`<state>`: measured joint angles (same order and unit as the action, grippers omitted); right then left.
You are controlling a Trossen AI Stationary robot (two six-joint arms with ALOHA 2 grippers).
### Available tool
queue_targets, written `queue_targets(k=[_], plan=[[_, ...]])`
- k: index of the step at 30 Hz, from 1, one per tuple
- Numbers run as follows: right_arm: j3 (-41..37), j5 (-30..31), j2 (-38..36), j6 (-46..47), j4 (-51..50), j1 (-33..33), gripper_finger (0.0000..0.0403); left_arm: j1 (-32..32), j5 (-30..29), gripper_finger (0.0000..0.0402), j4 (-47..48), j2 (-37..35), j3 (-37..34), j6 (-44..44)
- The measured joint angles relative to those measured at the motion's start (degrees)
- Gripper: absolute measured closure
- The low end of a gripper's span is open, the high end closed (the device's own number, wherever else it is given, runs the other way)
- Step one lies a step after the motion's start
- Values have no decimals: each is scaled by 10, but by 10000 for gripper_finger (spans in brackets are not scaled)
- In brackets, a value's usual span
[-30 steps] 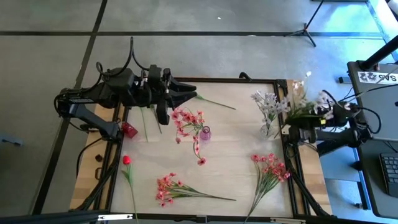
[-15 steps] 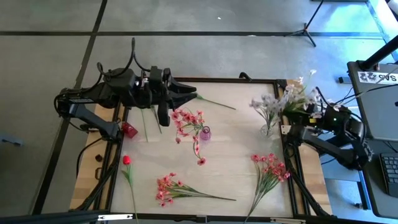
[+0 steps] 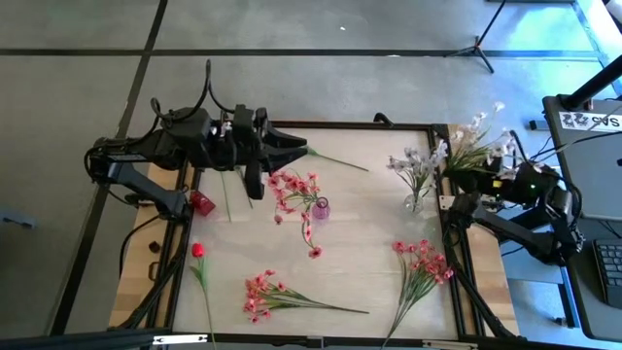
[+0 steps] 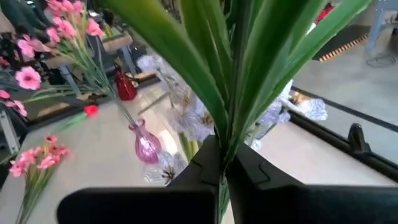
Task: Sort flowers into vase by color
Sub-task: Put the right white flowers into the transparent vase
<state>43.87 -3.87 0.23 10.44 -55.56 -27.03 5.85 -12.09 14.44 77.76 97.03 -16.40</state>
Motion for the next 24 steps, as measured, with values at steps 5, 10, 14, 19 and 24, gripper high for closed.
queue_targets(k=[5,10,14,19,24], plan=[[-18,3,0,2,-15,0,394,4,0,295,0,0,0,0],[-34,17,0,12,1,0,398,10,0,295,0,0,0,0],[-58,17,0,29,2,0,399,11,0,295,0,0,0,3],[-59,10,0,26,15,0,398,11,0,295,0,0,0,5],[-61,-54,0,-4,7,0,396,11,0,295,0,0,0,5]])
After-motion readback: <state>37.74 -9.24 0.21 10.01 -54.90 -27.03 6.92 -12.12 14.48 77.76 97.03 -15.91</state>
